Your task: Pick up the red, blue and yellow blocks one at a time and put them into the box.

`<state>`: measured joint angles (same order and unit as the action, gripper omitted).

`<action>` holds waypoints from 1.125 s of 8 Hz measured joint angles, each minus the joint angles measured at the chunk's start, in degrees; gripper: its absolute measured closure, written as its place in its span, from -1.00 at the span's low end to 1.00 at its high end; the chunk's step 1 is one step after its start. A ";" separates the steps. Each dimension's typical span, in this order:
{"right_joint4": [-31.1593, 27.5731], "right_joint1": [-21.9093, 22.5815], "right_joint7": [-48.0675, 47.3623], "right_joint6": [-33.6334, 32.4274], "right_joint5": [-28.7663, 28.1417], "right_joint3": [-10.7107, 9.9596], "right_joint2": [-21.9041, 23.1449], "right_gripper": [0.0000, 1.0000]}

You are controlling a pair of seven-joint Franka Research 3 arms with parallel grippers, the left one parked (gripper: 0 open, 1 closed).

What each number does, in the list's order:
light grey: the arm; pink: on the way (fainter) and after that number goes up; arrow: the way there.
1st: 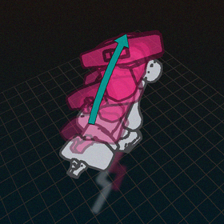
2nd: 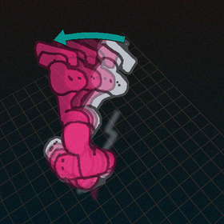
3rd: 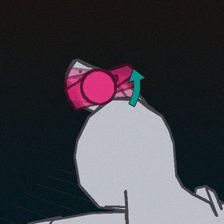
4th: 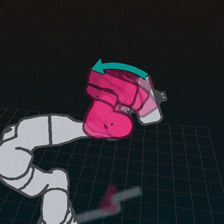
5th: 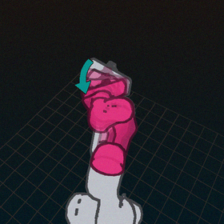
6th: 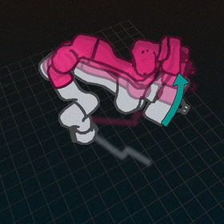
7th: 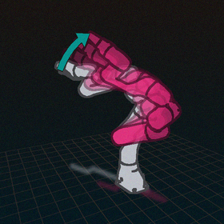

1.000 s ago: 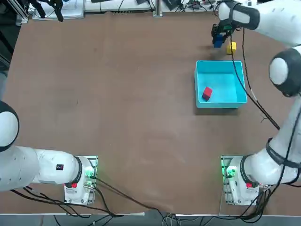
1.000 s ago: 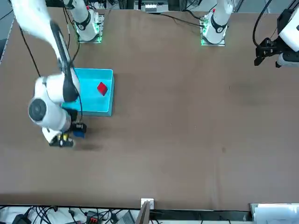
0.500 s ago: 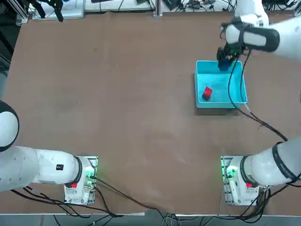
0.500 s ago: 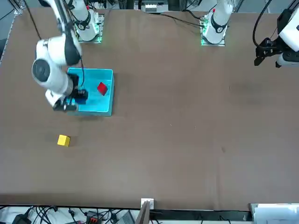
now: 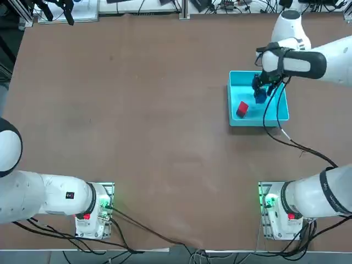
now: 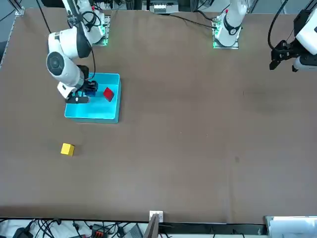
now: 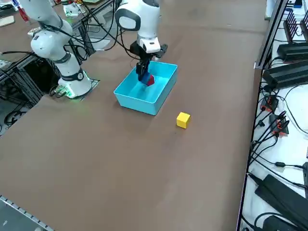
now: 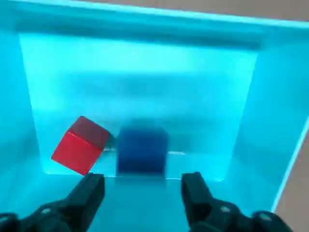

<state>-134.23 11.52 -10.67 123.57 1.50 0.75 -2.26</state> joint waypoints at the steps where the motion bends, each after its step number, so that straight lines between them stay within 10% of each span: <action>1: 1.11 -0.08 0.04 0.10 0.00 -0.12 0.14 -1.00; 5: 20.11 -5.61 2.46 -8.97 0.13 -1.18 -4.86 -1.00; 9: 39.94 -13.67 3.08 -6.84 0.08 -1.46 -25.04 -1.00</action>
<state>-94.29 -2.15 -7.59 116.73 1.57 -0.71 -27.30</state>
